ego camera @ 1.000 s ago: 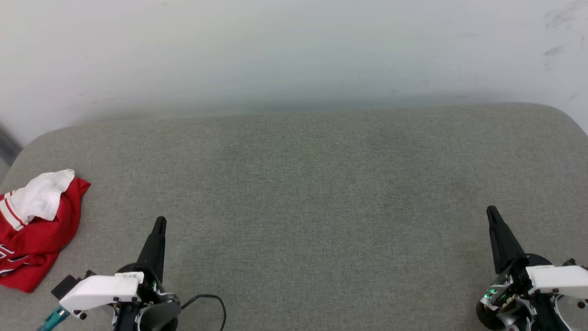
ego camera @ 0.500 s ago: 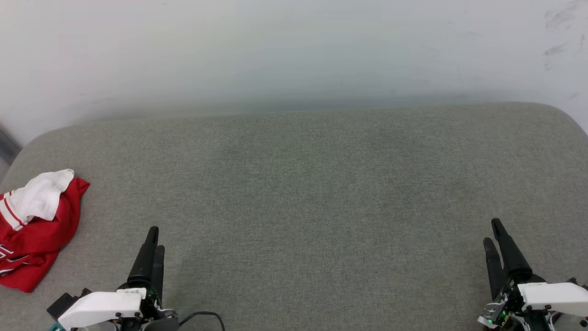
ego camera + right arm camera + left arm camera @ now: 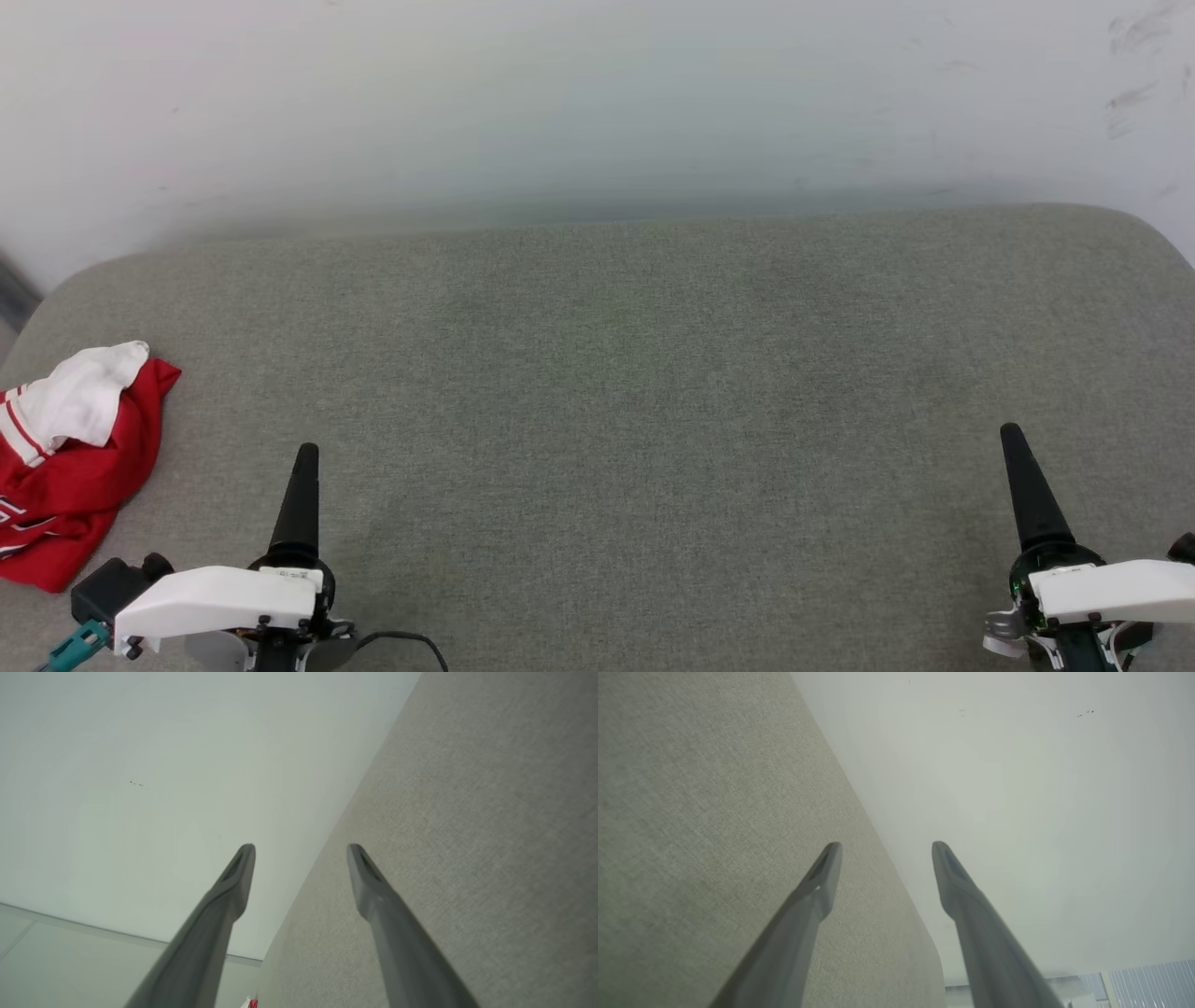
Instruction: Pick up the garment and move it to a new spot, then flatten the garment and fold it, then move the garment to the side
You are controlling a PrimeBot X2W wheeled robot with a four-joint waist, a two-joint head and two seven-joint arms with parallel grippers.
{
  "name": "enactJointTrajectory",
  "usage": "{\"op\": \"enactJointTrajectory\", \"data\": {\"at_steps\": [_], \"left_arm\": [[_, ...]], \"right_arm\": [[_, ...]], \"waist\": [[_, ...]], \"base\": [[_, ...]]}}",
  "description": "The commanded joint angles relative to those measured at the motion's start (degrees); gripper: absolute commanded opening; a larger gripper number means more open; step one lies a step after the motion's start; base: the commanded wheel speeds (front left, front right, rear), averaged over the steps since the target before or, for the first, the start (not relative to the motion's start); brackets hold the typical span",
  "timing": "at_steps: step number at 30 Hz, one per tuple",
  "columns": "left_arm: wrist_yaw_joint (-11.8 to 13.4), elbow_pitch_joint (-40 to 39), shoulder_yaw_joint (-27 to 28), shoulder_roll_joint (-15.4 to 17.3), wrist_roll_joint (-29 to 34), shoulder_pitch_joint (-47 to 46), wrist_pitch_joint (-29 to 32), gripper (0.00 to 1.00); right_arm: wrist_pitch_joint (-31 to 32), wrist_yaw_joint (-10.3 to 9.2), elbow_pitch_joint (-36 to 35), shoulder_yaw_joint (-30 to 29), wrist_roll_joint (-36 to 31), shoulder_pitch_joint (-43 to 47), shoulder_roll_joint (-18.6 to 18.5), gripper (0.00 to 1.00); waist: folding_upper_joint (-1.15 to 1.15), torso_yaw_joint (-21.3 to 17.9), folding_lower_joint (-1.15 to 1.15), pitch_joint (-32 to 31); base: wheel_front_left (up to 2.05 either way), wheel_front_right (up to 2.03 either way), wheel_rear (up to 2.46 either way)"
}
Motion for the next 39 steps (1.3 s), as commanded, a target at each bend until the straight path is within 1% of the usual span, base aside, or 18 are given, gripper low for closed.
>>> {"op": "enactJointTrajectory", "data": {"at_steps": [1, 8, 15, 20, 21, 32, 39], "left_arm": [[1.1, -1.7, -0.5, 0.2, 3.6, 0.0, -0.7, 1.00], [4.6, -3.3, -2.6, 0.2, 13.1, 0.9, -2.3, 1.00], [6.8, -4.3, -4.2, 0.5, 21.4, 1.5, -3.7, 1.00], [8.2, -5.0, -5.7, 1.0, 26.0, 1.9, -4.7, 1.00], [8.9, -5.3, -6.7, 1.4, 28.5, 2.3, -5.3, 1.00], [11.8, -6.6, -9.8, 2.6, 36.4, 3.1, -7.2, 1.00], [13.0, -7.5, -11.4, 3.3, 40.7, 3.6, -8.3, 1.00]], "right_arm": [[-0.7, 0.00, -2.0, 0.3, -3.5, -0.5, -0.1, 1.00], [-2.2, 0.01, -4.3, 1.4, -12.7, 0.2, -0.1, 1.00], [-3.7, 0.01, -5.8, 2.6, -21.0, 0.8, -0.1, 1.00], [-4.7, 0.01, -6.4, 3.2, -25.8, 1.4, -0.1, 1.00], [-5.2, 0.01, -6.6, 3.6, -28.6, 1.6, -0.1, 1.00], [-7.1, 0.01, -7.5, 4.4, -36.7, 2.6, -0.1, 1.00], [-8.3, 0.01, -8.3, 4.9, -41.4, 3.1, -0.1, 1.00]], "waist": [[0.00, 0.0, 0.00, 0.0], [0.00, 0.0, 0.00, 0.2], [0.00, 0.1, 0.00, 0.4], [0.00, 0.1, 0.00, 0.4], [0.00, 0.1, 0.00, 0.4], [0.00, 0.1, 0.00, 0.5], [0.00, 0.2, 0.00, 0.5]], "base": [[0.00, 0.00, 0.00], [0.00, 0.00, 0.00], [0.00, 0.00, 0.00], [0.00, 0.00, 0.00], [0.00, 0.00, 0.00], [0.00, 0.00, 0.00], [0.00, 0.00, 0.00]]}}
